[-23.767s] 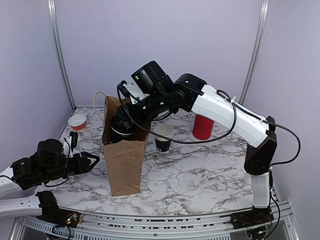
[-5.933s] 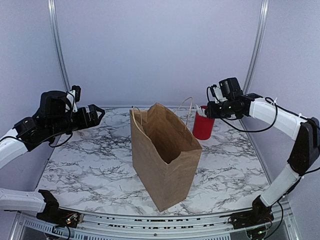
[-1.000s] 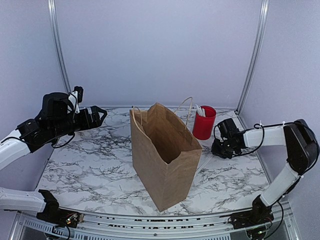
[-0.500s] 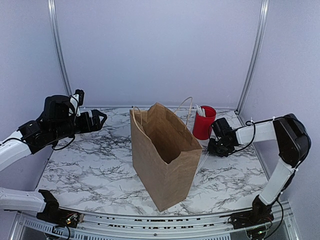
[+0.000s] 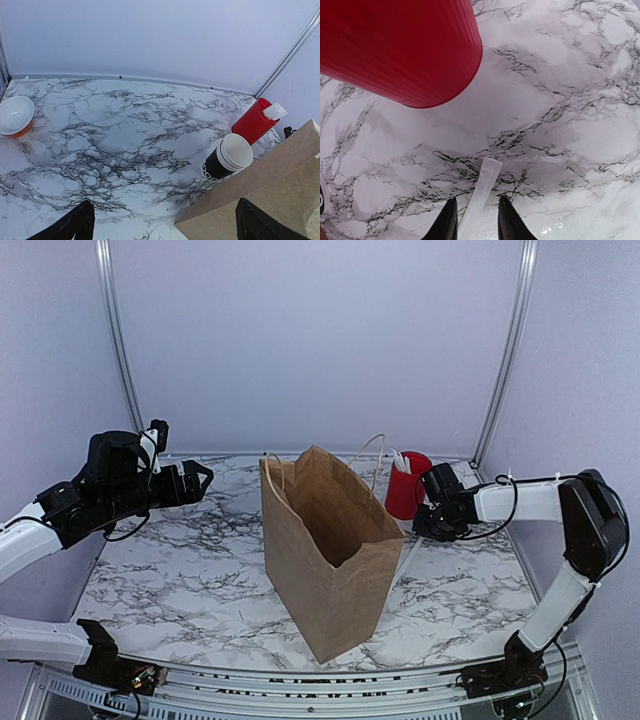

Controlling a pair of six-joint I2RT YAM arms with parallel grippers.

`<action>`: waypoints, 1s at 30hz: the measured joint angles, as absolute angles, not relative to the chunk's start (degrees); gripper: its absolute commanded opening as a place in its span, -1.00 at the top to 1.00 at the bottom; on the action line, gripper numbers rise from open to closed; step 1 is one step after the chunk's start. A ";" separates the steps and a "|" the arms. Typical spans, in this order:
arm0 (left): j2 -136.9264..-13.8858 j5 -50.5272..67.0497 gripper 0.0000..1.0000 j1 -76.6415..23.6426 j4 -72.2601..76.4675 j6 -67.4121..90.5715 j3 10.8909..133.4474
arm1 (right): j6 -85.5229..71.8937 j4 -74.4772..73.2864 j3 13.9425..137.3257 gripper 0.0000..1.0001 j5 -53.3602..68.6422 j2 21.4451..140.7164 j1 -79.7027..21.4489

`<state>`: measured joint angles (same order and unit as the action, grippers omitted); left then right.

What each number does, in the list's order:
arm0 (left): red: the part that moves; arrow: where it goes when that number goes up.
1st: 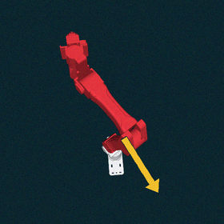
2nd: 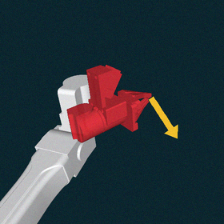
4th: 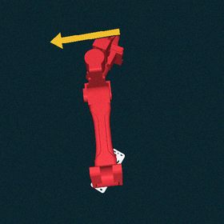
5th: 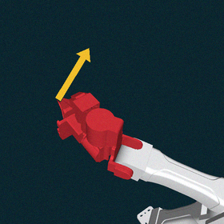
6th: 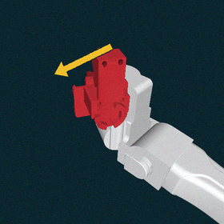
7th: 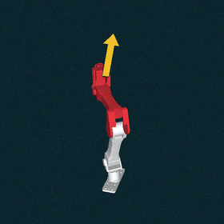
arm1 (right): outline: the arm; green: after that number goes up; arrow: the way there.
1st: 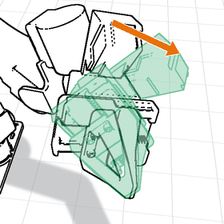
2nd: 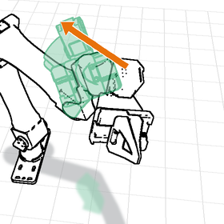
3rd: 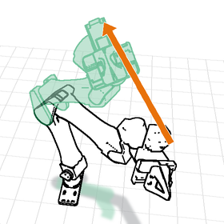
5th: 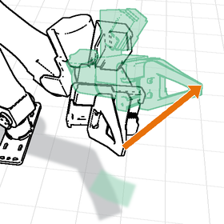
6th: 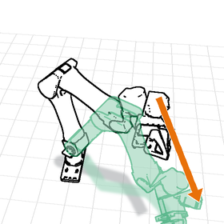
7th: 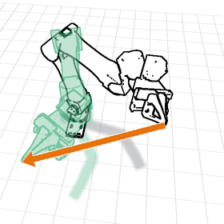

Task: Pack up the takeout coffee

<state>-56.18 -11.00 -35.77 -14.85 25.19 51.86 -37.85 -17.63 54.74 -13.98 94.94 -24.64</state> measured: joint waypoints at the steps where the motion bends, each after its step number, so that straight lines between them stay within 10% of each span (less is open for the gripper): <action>1: -56.18 -11.00 -0.98 -35.77 -14.87 25.15 51.86 | -37.82 -17.65 54.94 0.43 -14.04 95.26 -24.64; 30: -56.21 -11.00 -0.98 -35.77 -14.87 24.84 51.88 | -33.32 -17.96 60.29 0.48 -16.43 106.02 -25.02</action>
